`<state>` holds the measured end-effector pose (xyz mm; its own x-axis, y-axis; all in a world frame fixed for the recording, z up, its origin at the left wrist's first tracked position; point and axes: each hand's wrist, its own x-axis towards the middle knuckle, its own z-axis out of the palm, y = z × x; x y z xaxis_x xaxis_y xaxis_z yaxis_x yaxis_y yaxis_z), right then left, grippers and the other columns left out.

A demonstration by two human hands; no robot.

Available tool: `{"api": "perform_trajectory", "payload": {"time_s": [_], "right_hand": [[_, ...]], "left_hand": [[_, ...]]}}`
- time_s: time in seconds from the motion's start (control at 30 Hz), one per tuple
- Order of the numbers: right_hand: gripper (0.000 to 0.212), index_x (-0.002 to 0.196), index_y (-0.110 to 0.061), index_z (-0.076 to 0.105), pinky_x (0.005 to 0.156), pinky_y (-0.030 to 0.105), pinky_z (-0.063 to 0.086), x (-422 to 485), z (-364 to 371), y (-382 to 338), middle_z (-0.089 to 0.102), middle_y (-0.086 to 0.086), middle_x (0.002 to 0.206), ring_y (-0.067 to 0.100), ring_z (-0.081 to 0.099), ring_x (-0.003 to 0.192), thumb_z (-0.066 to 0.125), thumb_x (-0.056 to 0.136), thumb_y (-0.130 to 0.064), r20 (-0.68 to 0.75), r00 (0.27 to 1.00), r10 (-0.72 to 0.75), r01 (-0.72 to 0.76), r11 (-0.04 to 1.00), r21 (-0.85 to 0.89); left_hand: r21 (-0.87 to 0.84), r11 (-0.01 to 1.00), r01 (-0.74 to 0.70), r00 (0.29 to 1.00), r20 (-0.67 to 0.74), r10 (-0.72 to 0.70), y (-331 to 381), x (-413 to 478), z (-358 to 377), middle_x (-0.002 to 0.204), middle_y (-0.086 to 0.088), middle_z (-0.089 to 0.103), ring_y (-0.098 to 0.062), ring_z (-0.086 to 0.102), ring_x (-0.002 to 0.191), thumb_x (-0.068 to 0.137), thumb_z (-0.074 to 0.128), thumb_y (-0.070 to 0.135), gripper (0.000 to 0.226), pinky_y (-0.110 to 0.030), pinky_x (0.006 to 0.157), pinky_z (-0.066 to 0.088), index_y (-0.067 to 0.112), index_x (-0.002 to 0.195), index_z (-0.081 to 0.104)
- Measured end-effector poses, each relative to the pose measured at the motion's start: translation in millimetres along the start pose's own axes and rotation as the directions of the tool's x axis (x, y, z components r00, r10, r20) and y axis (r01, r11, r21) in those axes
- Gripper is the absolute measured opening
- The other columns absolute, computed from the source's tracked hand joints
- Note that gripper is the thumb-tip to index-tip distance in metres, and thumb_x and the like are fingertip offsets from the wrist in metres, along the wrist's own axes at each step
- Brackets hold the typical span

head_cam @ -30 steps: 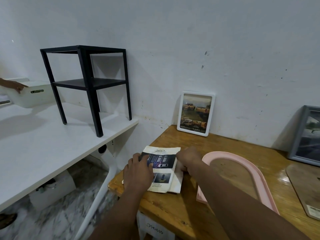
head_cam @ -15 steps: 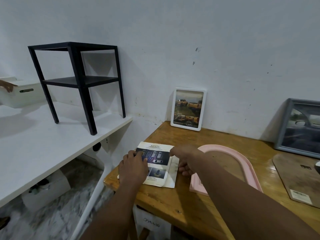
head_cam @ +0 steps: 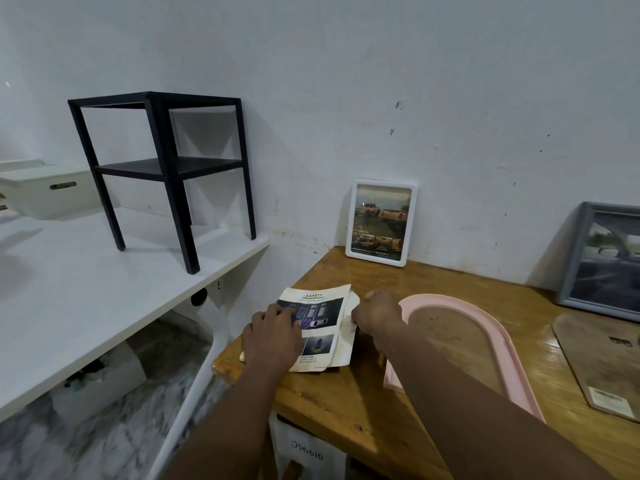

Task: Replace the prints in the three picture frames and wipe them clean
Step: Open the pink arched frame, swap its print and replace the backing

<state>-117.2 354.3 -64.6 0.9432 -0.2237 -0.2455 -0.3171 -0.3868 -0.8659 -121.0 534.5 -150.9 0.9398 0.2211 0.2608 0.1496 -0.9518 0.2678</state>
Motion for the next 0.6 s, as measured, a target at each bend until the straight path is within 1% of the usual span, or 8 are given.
{"api": "perform_trajectory", "payload": {"time_s": [0.1, 0.2, 0.3, 0.4, 0.43, 0.53, 0.6], "right_hand": [[0.042, 0.13, -0.014, 0.05, 0.082, 0.029, 0.054, -0.6, -3.1, 1.2, 0.053, 0.005, 0.108, 0.021, 0.055, 0.097, 0.063, 0.093, 0.0, -0.057, 0.995, -0.078, 0.077, 0.997, -0.023], [0.041, 0.13, -0.017, 0.051, 0.083, 0.029, 0.055, -0.4, -10.2, 0.9, 0.052, 0.004, 0.109, 0.021, 0.055, 0.098, 0.062, 0.093, 0.0, -0.083, 0.992, -0.097, 0.096, 0.995, -0.021], [0.042, 0.129, -0.019, 0.053, 0.089, 0.034, 0.057, -1.0, -15.3, 3.0, 0.055, 0.004, 0.115, 0.023, 0.058, 0.103, 0.062, 0.093, 0.0, -0.092, 0.99, -0.109, 0.108, 0.994, -0.018], [0.04, 0.13, -0.017, 0.054, 0.08, 0.029, 0.053, -0.9, -23.4, 6.3, 0.057, 0.007, 0.123, 0.021, 0.055, 0.102, 0.061, 0.094, 0.0, -0.113, 0.983, -0.145, 0.141, 0.989, -0.043], [0.039, 0.13, -0.016, 0.054, 0.079, 0.029, 0.051, -0.7, -28.7, 8.0, 0.057, 0.007, 0.124, 0.021, 0.055, 0.102, 0.06, 0.095, 0.0, -0.122, 0.981, -0.151, 0.145, 0.988, -0.054], [0.035, 0.129, -0.013, 0.057, 0.089, 0.037, 0.056, 2.1, -50.3, 18.8, 0.058, 0.009, 0.122, 0.025, 0.06, 0.105, 0.058, 0.096, 0.0, -0.139, 0.983, -0.121, 0.113, 0.992, -0.063], [0.031, 0.125, -0.012, 0.059, 0.091, 0.036, 0.056, 6.1, -67.1, 27.7, 0.056, 0.008, 0.115, 0.023, 0.059, 0.102, 0.057, 0.097, 0.0, -0.16, 0.981, -0.105, 0.097, 0.994, -0.058]], "left_hand": [[0.059, 0.998, -0.026, 0.998, 0.06, 0.023, 2.2, 1.6, -4.9, 0.147, 0.003, 0.051, -0.023, 0.052, 0.127, 0.1, 0.048, 0.051, 0.05, -0.042, 0.106, 0.045, 0.03, 0.146, 0.047], [0.08, 0.996, -0.034, 0.996, 0.08, 0.028, 7.2, 0.5, -9.9, 0.145, 0.002, 0.052, -0.024, 0.053, 0.124, 0.1, 0.049, 0.048, 0.05, -0.045, 0.105, 0.045, 0.03, 0.146, 0.047], [0.088, 0.995, -0.041, 0.995, 0.091, 0.033, 10.1, -0.5, -11.2, 0.145, 0.002, 0.052, -0.024, 0.055, 0.122, 0.099, 0.051, 0.047, 0.05, -0.044, 0.103, 0.048, 0.029, 0.146, 0.048], [0.073, 0.996, -0.052, 0.995, 0.085, 0.045, 7.4, 1.3, -11.6, 0.142, 0.002, 0.054, -0.023, 0.057, 0.117, 0.1, 0.05, 0.046, 0.048, -0.04, 0.099, 0.05, 0.029, 0.145, 0.049], [0.078, 0.996, -0.053, 0.995, 0.084, 0.046, 5.3, 2.1, -11.7, 0.141, 0.002, 0.054, -0.022, 0.057, 0.116, 0.1, 0.049, 0.046, 0.048, -0.039, 0.097, 0.051, 0.028, 0.145, 0.049], [0.089, 0.993, -0.074, 0.995, 0.081, 0.066, 0.0, 3.9, -11.2, 0.139, 0.002, 0.055, -0.021, 0.058, 0.114, 0.101, 0.047, 0.046, 0.047, -0.038, 0.096, 0.051, 0.027, 0.144, 0.049], [0.122, 0.987, -0.102, 0.992, 0.085, 0.092, 0.8, 4.7, -11.8, 0.14, 0.002, 0.054, -0.022, 0.058, 0.116, 0.101, 0.047, 0.047, 0.048, -0.038, 0.099, 0.051, 0.027, 0.145, 0.048]]}}
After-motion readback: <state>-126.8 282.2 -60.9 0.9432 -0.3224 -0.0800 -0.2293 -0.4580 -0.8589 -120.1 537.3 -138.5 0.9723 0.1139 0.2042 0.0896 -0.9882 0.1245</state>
